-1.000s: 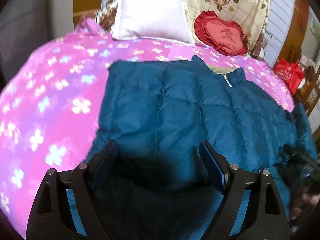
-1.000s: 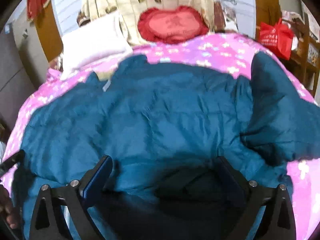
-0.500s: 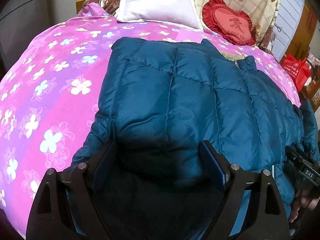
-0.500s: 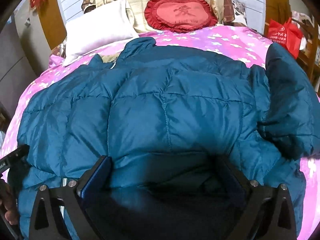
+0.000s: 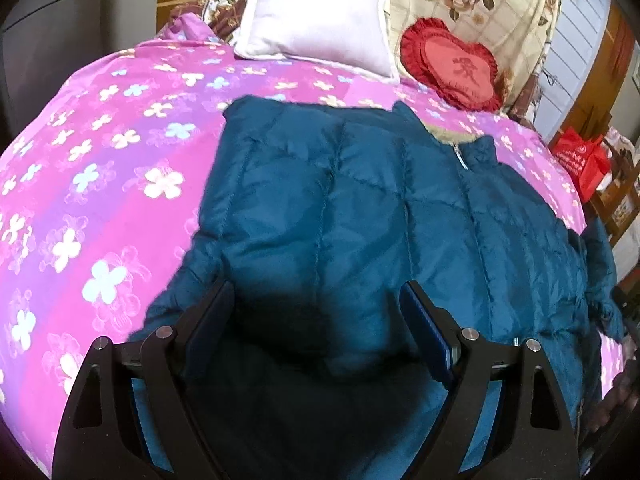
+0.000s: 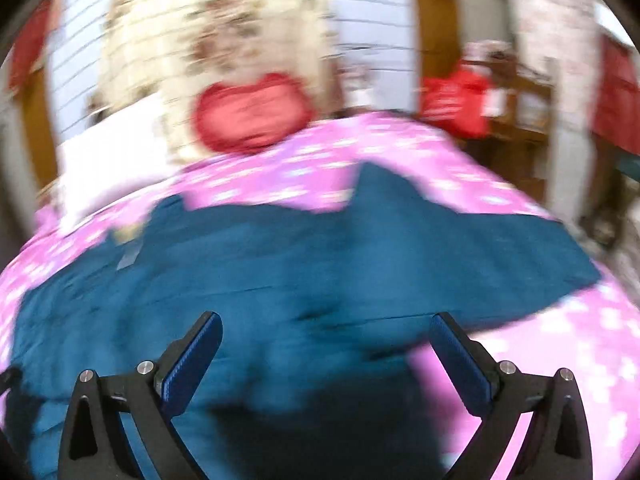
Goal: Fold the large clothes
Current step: 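Grasp the other sleeve with the right tool and lift it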
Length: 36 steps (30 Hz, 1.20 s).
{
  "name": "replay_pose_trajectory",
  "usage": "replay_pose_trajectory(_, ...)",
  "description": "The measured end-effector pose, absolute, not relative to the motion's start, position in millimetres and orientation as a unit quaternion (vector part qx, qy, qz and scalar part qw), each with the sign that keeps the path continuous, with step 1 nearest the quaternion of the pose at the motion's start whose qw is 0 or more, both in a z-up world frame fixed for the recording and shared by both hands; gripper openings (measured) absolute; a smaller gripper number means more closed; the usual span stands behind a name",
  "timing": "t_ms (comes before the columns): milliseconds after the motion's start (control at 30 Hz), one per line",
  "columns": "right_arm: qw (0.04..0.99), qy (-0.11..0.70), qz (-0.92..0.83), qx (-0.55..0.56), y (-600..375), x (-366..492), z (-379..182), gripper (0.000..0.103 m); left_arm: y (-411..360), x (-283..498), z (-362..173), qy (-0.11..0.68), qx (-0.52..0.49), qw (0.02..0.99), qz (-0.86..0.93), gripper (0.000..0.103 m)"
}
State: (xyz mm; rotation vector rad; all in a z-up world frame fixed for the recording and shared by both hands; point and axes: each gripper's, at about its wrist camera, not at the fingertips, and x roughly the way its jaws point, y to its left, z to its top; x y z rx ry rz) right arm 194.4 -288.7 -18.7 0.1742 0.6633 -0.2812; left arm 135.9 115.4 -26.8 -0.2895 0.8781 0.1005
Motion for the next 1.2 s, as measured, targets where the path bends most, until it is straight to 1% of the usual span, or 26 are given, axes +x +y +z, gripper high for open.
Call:
replay_pose_trajectory(133, 0.91, 0.304, -0.23, 0.162, -393.3, 167.0, -22.8, 0.103, 98.3, 128.7, -21.6, 0.423, -0.124, 0.897, 0.032, 0.085)
replay_pose_trajectory(233, 0.891, 0.306, -0.261, 0.211, -469.2, 157.0, -26.5, 0.103, 85.5, 124.9, -17.0, 0.419, -0.11, 0.901, 0.008, 0.085)
replay_pose_trajectory(300, 0.877, 0.317, -0.284, 0.224, -519.6, 151.9, -32.9, 0.101, 77.2, 124.0, -14.9, 0.416, -0.094, 0.905, 0.001, 0.085)
replay_pose_trajectory(333, 0.868, 0.336, -0.276, 0.241, -544.6, 151.6, -41.5, 0.095, 74.4, 124.0, -14.7, 0.415, -0.086, 0.906, 0.002, 0.085)
replay_pose_trajectory(367, 0.861, 0.35, -0.265, 0.255, -560.9, 151.7, -47.9, 0.082, 72.8, 124.4, -15.3, 0.415, -0.082, 0.906, 0.004, 0.085)
replay_pose_trajectory(400, 0.852, 0.367, -0.263, 0.267, -575.0, 150.7, -55.0, 0.077, 72.1, 124.7, -15.7, 0.416, -0.081, 0.906, 0.004, 0.085)
replay_pose_trajectory(433, 0.841, 0.383, -0.267, 0.273, -585.8, 151.1, -61.8, 0.075, 72.3, 125.4, -16.7, 0.418, -0.081, 0.905, 0.004, 0.085)
replay_pose_trajectory(500, 0.836, 0.392, -0.252, 0.29, -600.2, 154.1, -70.5, 0.076, 74.4, 126.1, -19.6, 0.422, -0.086, 0.903, 0.007, 0.085)
replay_pose_trajectory(633, 0.85, 0.37, -0.225, 0.301, -613.0, 156.8, -73.1, 0.076, 79.1, 127.2, -22.9, 0.424, -0.092, 0.901, 0.016, 0.085)
replay_pose_trajectory(733, 0.856, 0.35, -0.207, 0.319, -627.1, 160.2, -76.1, 0.079, 80.0, 126.2, -22.4, 0.421, -0.091, 0.902, 0.023, 0.085)
replay_pose_trajectory(800, 0.861, 0.346, -0.207, 0.31, -629.1, 169.3, -75.5, 0.079, 79.7, 125.9, -21.9, 0.419, -0.09, 0.903, 0.023, 0.085)
replay_pose_trajectory(867, 0.867, 0.344, -0.213, 0.293, -628.1, 178.0, -76.2, 0.085, 78.6, 126.2, -23.5, 0.424, -0.092, 0.901, 0.019, 0.085)
replay_pose_trajectory(1033, 0.866, 0.338, -0.22, 0.294, -633.2, 196.5, -77.3, 0.085, 75.1, 127.1, -25.5, 0.428, -0.086, 0.899, 0.016, 0.085)
replay_pose_trajectory(1067, 0.866, 0.343, -0.222, 0.287, -632.2, 199.7, -76.9, 0.081, 74.6, 127.6, -25.9, 0.429, -0.084, 0.899, 0.017, 0.085)
replay_pose_trajectory(1100, 0.866, 0.349, -0.225, 0.278, -630.2, 201.9, -76.5, 0.074, 74.7, 127.9, -26.5, 0.429, -0.084, 0.899, 0.018, 0.085)
replay_pose_trajectory(1133, 0.869, 0.356, -0.219, 0.265, -626.0, 204.8, -76.2, 0.044, 74.7, 128.3, -27.3, 0.431, -0.084, 0.898, 0.018, 0.085)
replay_pose_trajectory(1167, 0.871, 0.363, -0.208, 0.258, -623.2, 208.1, -77.7, 0.02, 74.7, 128.4, -27.9, 0.432, -0.085, 0.898, 0.018, 0.085)
replay_pose_trajectory(1200, 0.872, 0.369, -0.207, 0.248, -619.7, 209.7, -78.5, 0.018, 75.2, 128.3, -28.5, 0.433, -0.087, 0.897, 0.019, 0.085)
